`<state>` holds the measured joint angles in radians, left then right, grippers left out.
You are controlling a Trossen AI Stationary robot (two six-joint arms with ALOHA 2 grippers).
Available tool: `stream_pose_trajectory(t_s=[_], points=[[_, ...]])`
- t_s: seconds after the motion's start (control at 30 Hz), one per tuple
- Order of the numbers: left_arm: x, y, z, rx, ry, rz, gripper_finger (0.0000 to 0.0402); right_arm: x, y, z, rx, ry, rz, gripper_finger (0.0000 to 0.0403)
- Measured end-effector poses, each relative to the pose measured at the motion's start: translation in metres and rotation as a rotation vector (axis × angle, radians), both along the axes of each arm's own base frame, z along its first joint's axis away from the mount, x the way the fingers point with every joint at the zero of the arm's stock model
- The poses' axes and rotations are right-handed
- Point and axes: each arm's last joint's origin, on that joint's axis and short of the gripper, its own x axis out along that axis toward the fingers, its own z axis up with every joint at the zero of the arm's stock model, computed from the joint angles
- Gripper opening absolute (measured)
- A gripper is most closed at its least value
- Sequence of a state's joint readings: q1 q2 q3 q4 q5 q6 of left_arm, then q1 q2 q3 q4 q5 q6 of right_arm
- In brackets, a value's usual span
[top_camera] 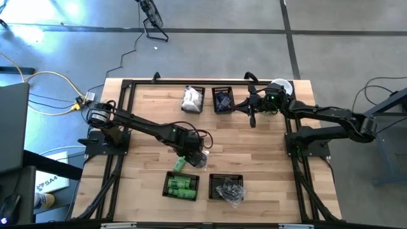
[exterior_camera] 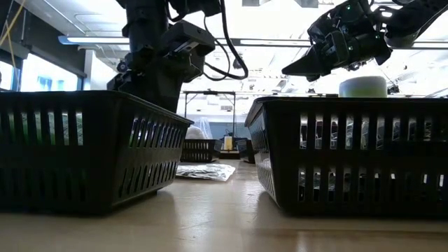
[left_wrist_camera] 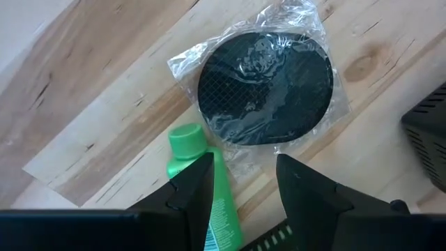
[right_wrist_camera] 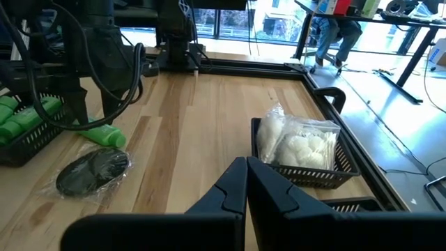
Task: Pick & Place Travel size toiletries
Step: Put the green shampoo into the bottom left black bin
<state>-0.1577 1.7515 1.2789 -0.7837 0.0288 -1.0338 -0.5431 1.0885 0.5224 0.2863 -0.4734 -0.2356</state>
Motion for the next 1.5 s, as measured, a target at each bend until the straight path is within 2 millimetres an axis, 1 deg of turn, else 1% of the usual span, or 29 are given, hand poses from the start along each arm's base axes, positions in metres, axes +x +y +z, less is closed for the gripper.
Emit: stream_pose_trajectory(t_s=[0.33, 0.47, 0.6, 0.7, 1.03, 1.3, 1.5], points=[[0.0, 0.0, 0.0, 0.004, 0.006, -0.01, 0.0156, -0.001, 0.0, -0.002, 0.009, 0.02, -0.002, 0.0003], [-0.003, 0.001, -0.007, 0.009, 0.017, -0.002, 0.0181, -0.001, 0.0, -0.002, 0.007, 0.02, -0.002, 0.0003], [-0.005, 0.001, -0.012, -0.004, 0.037, 0.049, 0.0214, -0.001, 0.0, -0.003, 0.01, 0.027, -0.002, 0.0003], [-0.005, 0.001, -0.012, 0.004, 0.035, 0.051, 0.0226, -0.001, 0.0, -0.003, 0.006, 0.032, 0.0, 0.0003], [-0.005, 0.003, -0.012, 0.062, 0.024, 0.037, 0.0228, -0.001, 0.0, -0.004, -0.007, 0.037, 0.004, 0.0003], [-0.008, 0.003, -0.027, 0.057, -0.001, 0.065, 0.0228, -0.001, 0.001, -0.004, -0.009, 0.04, 0.006, 0.0003], [-0.011, 0.003, -0.032, 0.039, 0.019, 0.046, 0.0228, -0.001, 0.0, -0.004, -0.009, 0.04, 0.005, 0.0003]])
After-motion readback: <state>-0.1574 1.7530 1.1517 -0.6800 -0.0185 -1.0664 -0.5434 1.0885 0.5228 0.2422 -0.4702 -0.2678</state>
